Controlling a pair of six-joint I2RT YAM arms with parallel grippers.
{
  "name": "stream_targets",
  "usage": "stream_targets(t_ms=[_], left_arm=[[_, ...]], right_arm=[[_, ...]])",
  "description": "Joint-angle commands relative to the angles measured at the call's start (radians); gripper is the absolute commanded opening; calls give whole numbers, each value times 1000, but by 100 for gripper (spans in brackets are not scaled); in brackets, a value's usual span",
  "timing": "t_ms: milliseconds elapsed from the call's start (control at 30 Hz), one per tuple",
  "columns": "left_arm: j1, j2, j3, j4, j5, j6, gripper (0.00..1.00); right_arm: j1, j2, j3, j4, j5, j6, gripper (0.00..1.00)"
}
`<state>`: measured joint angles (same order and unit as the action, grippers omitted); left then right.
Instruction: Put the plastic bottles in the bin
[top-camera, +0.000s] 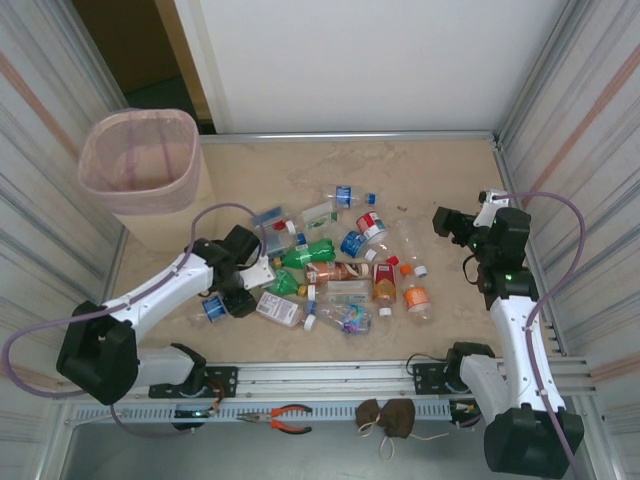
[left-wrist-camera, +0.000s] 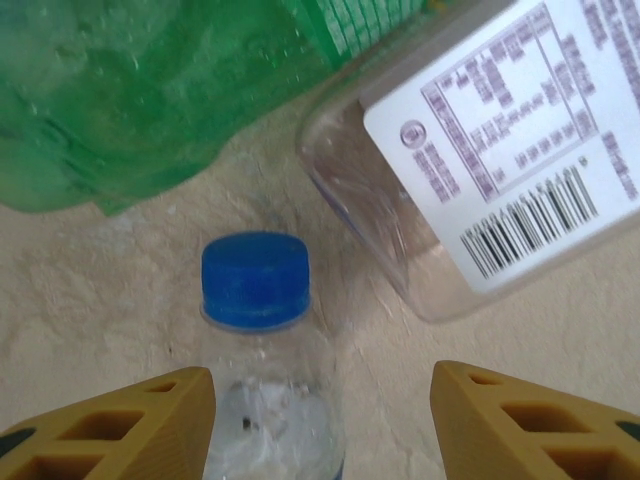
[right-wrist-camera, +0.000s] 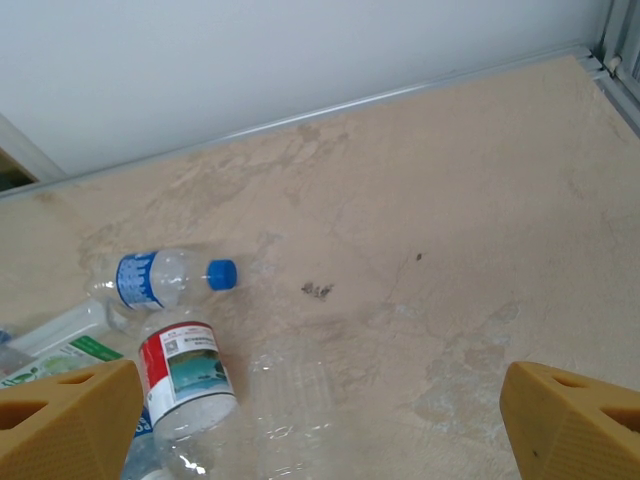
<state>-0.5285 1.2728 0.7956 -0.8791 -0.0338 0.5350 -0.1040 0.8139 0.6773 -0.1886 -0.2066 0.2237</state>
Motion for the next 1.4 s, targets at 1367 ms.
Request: stream_targets(t_ms=[1367], left_arm=[[74,-127,116,11,73,-30,22]], right_arm=[[-2,-19,40,-41,-14,-26,91]])
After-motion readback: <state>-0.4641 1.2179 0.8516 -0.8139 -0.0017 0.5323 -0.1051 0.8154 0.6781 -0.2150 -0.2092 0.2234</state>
